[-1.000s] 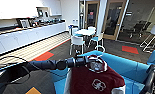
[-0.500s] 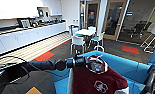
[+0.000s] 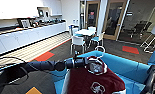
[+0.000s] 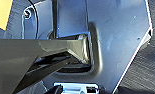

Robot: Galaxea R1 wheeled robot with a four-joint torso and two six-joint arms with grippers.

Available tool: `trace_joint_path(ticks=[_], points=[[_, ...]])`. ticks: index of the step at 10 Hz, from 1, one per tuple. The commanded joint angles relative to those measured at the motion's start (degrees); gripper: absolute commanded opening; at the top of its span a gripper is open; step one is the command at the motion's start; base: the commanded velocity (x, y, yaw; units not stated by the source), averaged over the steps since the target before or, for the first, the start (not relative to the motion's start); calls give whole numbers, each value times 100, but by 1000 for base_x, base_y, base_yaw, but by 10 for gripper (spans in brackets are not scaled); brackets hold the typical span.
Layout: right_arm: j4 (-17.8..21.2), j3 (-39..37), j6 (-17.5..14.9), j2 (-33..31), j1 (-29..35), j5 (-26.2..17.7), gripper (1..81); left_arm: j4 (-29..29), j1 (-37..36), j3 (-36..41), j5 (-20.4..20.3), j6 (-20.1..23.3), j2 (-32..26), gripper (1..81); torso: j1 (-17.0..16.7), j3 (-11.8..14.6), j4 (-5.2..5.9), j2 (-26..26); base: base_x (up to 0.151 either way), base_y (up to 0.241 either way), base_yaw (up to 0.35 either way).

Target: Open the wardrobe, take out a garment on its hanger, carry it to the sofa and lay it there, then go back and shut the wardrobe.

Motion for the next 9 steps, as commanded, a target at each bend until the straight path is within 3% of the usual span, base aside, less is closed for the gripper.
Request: trace_joint_path(ticks=[1, 3, 8, 9], points=[[10, 77, -29, 86, 121, -361, 811, 183, -1040, 200, -508, 37, 47, 10, 5, 0, 0, 0, 0, 0, 0], [10, 77, -29, 86, 113, -361, 811, 174, -1040, 208, -508, 37, 56, 10, 5, 0, 0, 0, 0, 0, 0], [10, 77, -29, 86, 113, -361, 811, 174, -1040, 208, -507, 46, 65, 10, 6, 2, 0, -2, 89, 0, 0], [10, 77, -29, 86, 113, -352, 811, 174, -1031, 208, -508, 46, 65, 10, 6, -144, 0, -2, 97, 0, 0]])
